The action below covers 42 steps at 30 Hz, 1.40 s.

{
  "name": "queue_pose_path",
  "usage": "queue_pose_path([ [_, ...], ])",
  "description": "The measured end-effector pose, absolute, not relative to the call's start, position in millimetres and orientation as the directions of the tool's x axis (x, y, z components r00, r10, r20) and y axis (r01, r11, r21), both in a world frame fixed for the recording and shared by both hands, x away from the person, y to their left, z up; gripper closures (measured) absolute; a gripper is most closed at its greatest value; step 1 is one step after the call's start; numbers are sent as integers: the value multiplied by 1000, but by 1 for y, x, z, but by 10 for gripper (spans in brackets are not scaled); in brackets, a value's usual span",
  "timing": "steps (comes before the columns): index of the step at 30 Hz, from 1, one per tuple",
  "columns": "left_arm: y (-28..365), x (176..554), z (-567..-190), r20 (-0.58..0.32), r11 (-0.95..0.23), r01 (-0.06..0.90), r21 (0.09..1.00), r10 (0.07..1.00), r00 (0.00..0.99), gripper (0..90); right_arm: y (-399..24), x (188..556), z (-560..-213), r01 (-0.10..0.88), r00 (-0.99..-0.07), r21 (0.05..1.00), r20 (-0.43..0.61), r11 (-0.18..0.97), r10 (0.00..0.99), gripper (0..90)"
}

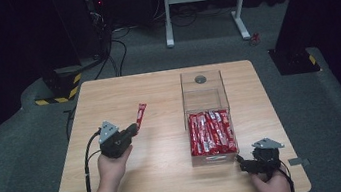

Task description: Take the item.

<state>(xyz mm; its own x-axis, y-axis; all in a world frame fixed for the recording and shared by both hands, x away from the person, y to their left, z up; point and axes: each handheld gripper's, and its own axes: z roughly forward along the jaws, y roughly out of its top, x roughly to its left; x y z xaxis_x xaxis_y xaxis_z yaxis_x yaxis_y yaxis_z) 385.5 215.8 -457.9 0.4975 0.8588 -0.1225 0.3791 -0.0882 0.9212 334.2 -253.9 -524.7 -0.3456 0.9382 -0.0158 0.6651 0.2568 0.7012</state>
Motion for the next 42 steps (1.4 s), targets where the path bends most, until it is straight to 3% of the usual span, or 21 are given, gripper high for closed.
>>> queue_pose_path([
  [21,225,413,-492,-139,-84,463,882,894,427,883,-253,333,-525,663,-347,703,-14,256,938,111],
  [42,219,425,-514,-113,-156,561,813,903,415,860,-253,332,-525,662,-349,704,-14,257,937,119],
])
